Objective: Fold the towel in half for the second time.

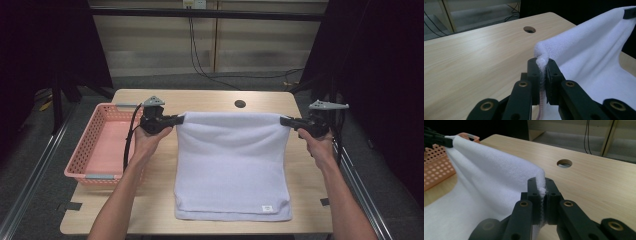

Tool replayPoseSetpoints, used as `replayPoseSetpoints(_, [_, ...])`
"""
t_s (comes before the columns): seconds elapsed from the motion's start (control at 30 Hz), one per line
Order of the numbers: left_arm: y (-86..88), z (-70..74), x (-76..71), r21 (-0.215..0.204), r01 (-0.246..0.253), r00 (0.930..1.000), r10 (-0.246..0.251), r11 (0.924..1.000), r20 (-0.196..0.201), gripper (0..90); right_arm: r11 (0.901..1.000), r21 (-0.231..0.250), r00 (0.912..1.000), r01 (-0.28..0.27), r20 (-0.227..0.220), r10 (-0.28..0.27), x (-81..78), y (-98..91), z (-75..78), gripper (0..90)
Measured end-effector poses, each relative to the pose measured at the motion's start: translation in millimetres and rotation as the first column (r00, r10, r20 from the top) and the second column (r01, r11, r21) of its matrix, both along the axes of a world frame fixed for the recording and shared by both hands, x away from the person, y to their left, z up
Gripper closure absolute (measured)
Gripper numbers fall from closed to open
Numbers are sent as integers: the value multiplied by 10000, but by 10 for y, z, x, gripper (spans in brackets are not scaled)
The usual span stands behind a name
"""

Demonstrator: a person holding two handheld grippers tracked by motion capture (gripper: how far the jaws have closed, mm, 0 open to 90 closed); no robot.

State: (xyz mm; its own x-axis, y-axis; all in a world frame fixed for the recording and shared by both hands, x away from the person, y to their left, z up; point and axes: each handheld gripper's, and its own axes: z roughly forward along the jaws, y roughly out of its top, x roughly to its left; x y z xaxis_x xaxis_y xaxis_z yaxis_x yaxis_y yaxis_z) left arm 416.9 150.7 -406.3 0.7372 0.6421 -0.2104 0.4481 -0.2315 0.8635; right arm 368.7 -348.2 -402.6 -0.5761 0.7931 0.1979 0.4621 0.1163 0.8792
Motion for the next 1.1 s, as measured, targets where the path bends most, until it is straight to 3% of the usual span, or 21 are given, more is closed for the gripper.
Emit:
replayPoseSetpoints(0.13, [39,14,-246,-167,151,9997,-148,9997,206,842,9994,135,9994,-320,118,319,-222,7,57,853])
replayPoseSetpoints(0.17, [39,14,-246,-167,151,9997,-148,9997,206,842,9991,125,9990,-414,171,412,-272,14,62,853])
replayPoseSetpoints(0.27, [103,66,-447,-421,326,9986,-308,9986,431,841,9982,-153,9982,-579,136,581,-429,30,83,852])
replayPoseSetpoints(0.33, [112,82,-538,-255,472,9978,-460,9986,478,842,9976,-123,9975,-680,162,682,-553,22,115,852])
replayPoseSetpoints(0.53, [174,23,-897,-359,959,9943,-940,9947,504,839,9929,-231,9928,-1165,255,1171,-923,37,95,849])
replayPoseSetpoints(0.67, [197,-130,-1183,77,1314,9913,-1314,9913,3,834,9907,-118,9908,-1354,-60,1353,-1192,33,-96,846])
replayPoseSetpoints(0.73, [194,-216,-1304,407,1610,9869,-1606,9861,-127,833,9895,-224,9893,-1428,-329,1420,-1312,46,-199,841])
replayPoseSetpoints(0.87, [216,-382,-1457,595,1902,9802,-1861,9799,-679,827,9840,-542,9831,-1700,-789,1654,-1511,78,-358,829])
replayPoseSetpoints(1.0, [255,-578,-1571,731,2291,9645,-2162,9707,-1515,808,9807,-803,9792,-1784,-1123,1690,-1704,72,-477,813])
replayPoseSetpoints(1.1, [256,-660,-1657,1024,2705,9512,-2494,9572,-1814,806,9768,-819,9718,-1979,-1469,1846,-1825,57,-567,797])
